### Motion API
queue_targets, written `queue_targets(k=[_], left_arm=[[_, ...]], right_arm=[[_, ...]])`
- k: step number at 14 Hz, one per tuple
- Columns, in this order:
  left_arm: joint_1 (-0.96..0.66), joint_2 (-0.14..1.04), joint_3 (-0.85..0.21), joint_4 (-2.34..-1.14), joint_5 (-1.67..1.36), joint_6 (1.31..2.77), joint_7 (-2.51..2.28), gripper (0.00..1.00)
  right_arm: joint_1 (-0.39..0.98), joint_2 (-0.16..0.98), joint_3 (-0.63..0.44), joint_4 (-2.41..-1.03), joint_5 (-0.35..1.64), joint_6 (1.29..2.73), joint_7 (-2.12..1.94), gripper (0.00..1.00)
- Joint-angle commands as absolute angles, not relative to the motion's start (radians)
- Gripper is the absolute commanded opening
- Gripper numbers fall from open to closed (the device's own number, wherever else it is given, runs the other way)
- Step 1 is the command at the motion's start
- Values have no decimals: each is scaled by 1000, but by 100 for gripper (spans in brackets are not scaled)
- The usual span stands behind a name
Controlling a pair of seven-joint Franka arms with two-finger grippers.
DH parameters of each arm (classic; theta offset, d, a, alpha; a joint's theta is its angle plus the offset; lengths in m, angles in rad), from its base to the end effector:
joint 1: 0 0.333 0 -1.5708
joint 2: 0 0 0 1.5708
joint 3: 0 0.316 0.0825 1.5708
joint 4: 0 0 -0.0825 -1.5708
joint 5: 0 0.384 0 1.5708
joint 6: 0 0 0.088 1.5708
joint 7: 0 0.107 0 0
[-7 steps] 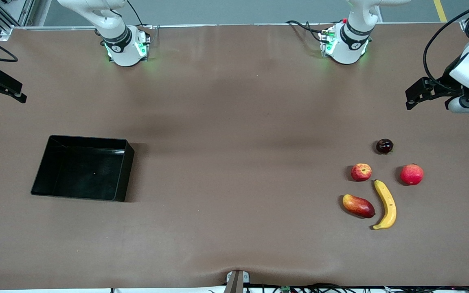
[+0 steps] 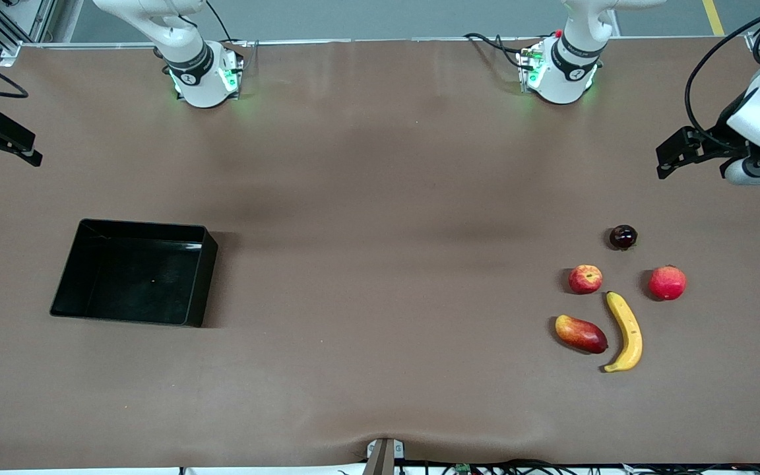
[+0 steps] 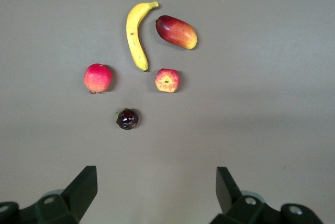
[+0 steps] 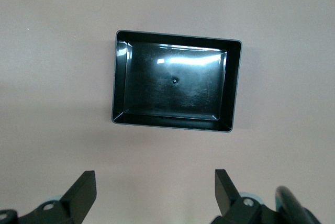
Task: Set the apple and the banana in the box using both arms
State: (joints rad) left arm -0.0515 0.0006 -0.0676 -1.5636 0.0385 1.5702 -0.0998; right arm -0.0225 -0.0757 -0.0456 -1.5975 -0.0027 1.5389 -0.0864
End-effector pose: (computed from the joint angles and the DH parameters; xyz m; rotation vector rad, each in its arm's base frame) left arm 0.5513 -0.0618 0.6276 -3.1038 0.0297 -0.0158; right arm 0.5264 -0.0372 0.6500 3.1408 0.0287 0.0267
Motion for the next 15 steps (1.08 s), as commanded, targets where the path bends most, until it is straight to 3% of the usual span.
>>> queue_targets(k=[1, 8, 13, 15], left_arm=[[-45, 73, -64, -1503, 32, 1551, -94, 100], [-26, 250, -64, -1566, 66, 1753, -95, 100], [12, 322, -66, -1796, 91, 2095, -109, 100], [17, 357, -66, -1854, 92, 2157, -101, 100]], right_arm=[[-32, -92, -38, -1595, -6, 1526, -97, 100], [-43, 50, -41, -1563, -21, 1539, -95, 100], [-101, 156, -43, -1534, -23, 1545, -118, 100], [-118, 214, -43, -1534, -23, 1597, -118, 100]])
